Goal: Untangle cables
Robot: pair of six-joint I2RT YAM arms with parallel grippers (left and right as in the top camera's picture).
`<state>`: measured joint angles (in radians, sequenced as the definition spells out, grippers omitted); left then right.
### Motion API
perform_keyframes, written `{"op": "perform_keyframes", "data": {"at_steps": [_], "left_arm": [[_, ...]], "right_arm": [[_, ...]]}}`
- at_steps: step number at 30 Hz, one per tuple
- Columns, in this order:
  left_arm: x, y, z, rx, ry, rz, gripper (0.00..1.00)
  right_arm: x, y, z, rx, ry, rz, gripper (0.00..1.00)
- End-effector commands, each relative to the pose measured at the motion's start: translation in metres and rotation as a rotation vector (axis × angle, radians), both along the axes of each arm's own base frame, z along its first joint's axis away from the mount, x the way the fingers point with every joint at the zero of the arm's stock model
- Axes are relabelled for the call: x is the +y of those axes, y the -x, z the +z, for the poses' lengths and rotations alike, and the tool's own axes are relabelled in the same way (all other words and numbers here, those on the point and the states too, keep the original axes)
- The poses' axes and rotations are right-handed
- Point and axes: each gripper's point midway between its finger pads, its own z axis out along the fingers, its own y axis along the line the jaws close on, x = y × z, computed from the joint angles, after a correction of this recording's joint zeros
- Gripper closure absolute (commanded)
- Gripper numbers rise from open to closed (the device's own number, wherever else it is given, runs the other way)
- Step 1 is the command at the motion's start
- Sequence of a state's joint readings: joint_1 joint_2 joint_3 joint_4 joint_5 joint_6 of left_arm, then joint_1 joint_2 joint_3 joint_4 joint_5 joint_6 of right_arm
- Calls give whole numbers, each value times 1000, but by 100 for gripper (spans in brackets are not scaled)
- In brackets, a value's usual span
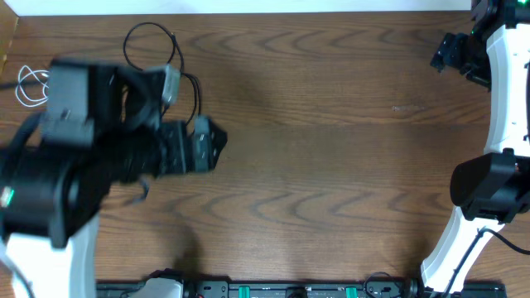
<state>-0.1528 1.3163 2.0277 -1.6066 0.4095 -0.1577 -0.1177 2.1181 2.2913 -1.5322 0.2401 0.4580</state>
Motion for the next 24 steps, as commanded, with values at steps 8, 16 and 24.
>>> {"op": "perform_keyframes", "data": {"at_steps": [8,16,24], "left_arm": [[18,81,-31,4,-16,41,2],[28,145,-65,-52,35,97,2],[34,183,-66,-195,75,107,2]], "right_arm": [[-1,0,-1,8,17,10,1],[-1,0,-1,8,17,10,1],[-1,0,-1,8,17,10,1]]}}
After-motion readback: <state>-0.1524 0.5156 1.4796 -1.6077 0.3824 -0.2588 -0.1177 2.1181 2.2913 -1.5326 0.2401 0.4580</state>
